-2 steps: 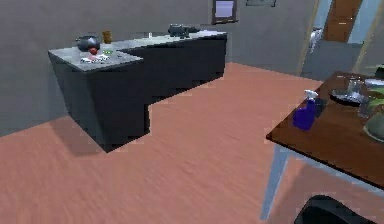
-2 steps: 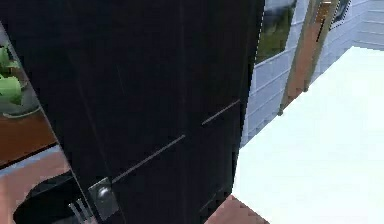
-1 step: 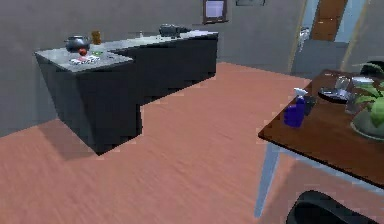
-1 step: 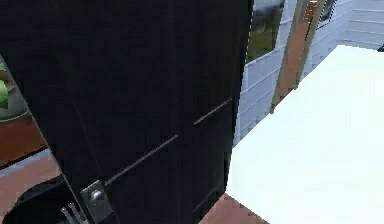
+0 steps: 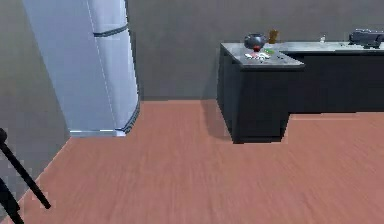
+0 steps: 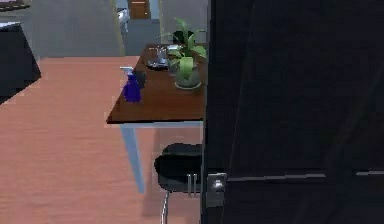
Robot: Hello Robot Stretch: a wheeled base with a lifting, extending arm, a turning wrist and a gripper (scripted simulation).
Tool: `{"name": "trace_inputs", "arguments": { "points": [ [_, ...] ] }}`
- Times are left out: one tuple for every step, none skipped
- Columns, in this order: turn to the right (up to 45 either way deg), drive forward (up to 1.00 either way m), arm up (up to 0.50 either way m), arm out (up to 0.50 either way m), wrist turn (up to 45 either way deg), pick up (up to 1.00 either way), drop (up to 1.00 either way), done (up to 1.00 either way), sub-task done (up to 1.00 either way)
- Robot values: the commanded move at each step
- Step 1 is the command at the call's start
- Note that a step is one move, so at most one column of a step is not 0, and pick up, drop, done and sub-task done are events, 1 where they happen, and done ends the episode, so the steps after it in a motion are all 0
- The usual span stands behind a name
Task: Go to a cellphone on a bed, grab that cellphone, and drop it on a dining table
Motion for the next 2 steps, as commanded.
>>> {"name": "trace_inputs", "arguments": {
  "points": [
    [-45.0, 0.0, 0.0, 0.0, 0.0, 0.0, 0.0, 0.0, 0.0],
    [-45.0, 0.0, 0.0, 0.0, 0.0, 0.0, 0.0, 0.0, 0.0]
  ]
}}
